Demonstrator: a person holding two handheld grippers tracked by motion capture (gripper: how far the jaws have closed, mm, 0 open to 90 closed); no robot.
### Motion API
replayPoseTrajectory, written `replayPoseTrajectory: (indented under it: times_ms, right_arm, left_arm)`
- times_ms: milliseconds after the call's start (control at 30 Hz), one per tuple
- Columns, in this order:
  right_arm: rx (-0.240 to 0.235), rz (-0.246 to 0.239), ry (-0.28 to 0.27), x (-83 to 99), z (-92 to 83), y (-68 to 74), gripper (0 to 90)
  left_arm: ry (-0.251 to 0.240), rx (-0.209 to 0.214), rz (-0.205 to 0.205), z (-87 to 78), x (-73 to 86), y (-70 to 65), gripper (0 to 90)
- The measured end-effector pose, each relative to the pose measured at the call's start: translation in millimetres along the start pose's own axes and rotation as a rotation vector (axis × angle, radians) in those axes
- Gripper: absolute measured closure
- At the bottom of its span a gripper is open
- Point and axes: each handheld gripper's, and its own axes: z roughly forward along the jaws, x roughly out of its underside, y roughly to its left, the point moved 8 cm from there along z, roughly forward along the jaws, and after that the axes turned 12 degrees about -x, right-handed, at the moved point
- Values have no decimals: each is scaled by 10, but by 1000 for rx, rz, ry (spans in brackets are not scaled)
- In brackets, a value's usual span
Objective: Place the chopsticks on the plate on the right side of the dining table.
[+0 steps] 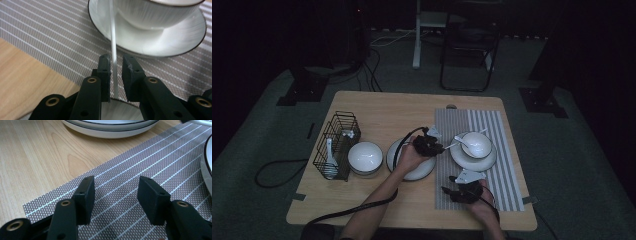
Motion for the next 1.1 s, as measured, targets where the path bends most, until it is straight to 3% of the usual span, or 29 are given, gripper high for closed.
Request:
replayPoseTrajectory:
  times_ms: [300, 667, 967, 1100]
  right_arm:
    - [1, 0, -1, 0, 0, 0, 479]
    - [1, 3, 1, 1, 0, 0, 479]
    - [1, 3, 1, 1, 1, -1, 479]
    - [1, 3, 0, 0, 0, -2, 479]
  left_arm:
    - [16, -29, 36, 40, 30, 10, 861]
    - [11, -37, 74, 102, -31, 26, 863]
    - [6, -18, 61, 125, -58, 13, 862]
    - [-10, -2, 33, 89, -62, 36, 789]
